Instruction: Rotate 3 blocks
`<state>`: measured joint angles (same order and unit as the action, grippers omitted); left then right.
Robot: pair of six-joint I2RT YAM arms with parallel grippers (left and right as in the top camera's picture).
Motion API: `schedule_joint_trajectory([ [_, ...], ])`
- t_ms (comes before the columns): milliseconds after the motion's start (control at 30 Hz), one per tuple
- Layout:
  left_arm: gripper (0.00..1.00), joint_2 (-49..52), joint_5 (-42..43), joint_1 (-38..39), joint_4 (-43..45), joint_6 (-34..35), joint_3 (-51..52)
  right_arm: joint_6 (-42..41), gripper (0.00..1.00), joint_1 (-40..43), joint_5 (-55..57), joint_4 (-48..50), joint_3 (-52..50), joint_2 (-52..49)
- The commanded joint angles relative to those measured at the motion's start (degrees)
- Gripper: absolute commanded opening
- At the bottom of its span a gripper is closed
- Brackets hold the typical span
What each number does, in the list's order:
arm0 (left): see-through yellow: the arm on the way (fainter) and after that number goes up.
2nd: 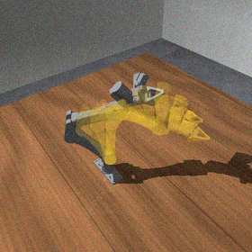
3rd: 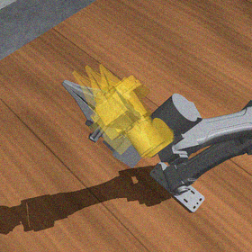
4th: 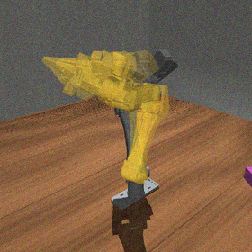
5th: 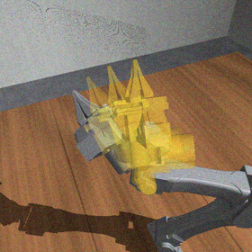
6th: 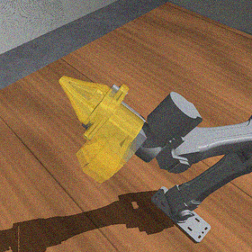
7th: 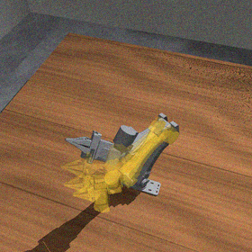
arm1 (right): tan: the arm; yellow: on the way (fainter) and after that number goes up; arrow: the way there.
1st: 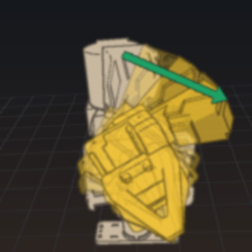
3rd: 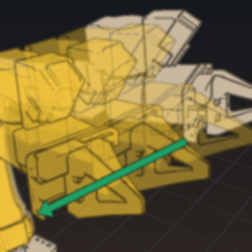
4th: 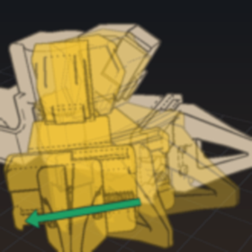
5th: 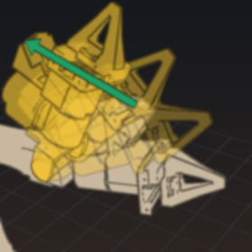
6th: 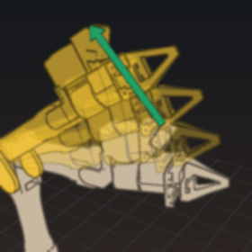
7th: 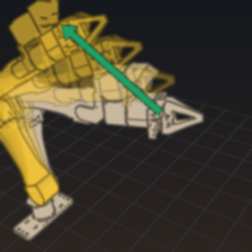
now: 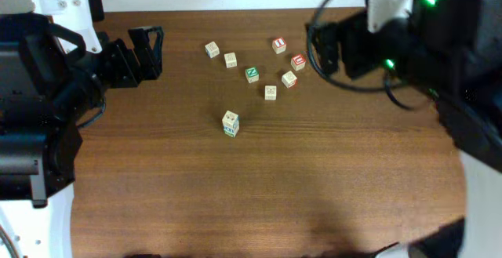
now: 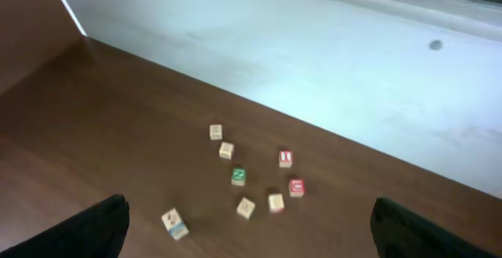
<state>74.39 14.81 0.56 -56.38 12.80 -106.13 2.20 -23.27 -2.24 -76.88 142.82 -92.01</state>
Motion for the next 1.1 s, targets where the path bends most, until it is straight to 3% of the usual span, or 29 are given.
schedule_joint_trajectory([
  [0, 0.99, -0.3, 0.4, -0.2, 0.0, -1.1, 0.3, 0.6, 0.98, 5.0, 0.0, 13.8, -24.6, 13.4],
  [100, 0.99, -0.3, 0.4, -0.2, 0.0, -1.1, 0.3, 0.6, 0.98, 15.4, -5.7, 35.9, -57.1, 32.0],
  [267, 0.99, -0.3, 0.5, -0.2, 0.1, -1.1, 0.3, 0.6, 0.98, 22.8, -4.8, 61.3, -107.4, 66.9],
  [333, 0.99, -0.3, 0.4, -0.2, 0.0, -1.1, 0.3, 0.6, 0.98, 24.2, -4.6, 67.5, -122.5, 77.2],
  [433, 0.99, -0.3, 0.5, -0.2, 0.0, -1.1, 0.3, 0.6, 0.98, 24.0, -4.6, 72.0, -135.8, 87.2],
  [633, 0.99, -0.3, 0.4, -0.2, 0.0, -1.1, 0.3, 0.6, 0.98, 24.0, -1.2, 66.9, -140.0, 91.8],
  [1067, 0.99, -0.3, 0.5, -0.2, 0.0, -1.1, 0.3, 0.6, 0.98, 24.0, 2.5, 72.4, -142.5, 91.8],
])
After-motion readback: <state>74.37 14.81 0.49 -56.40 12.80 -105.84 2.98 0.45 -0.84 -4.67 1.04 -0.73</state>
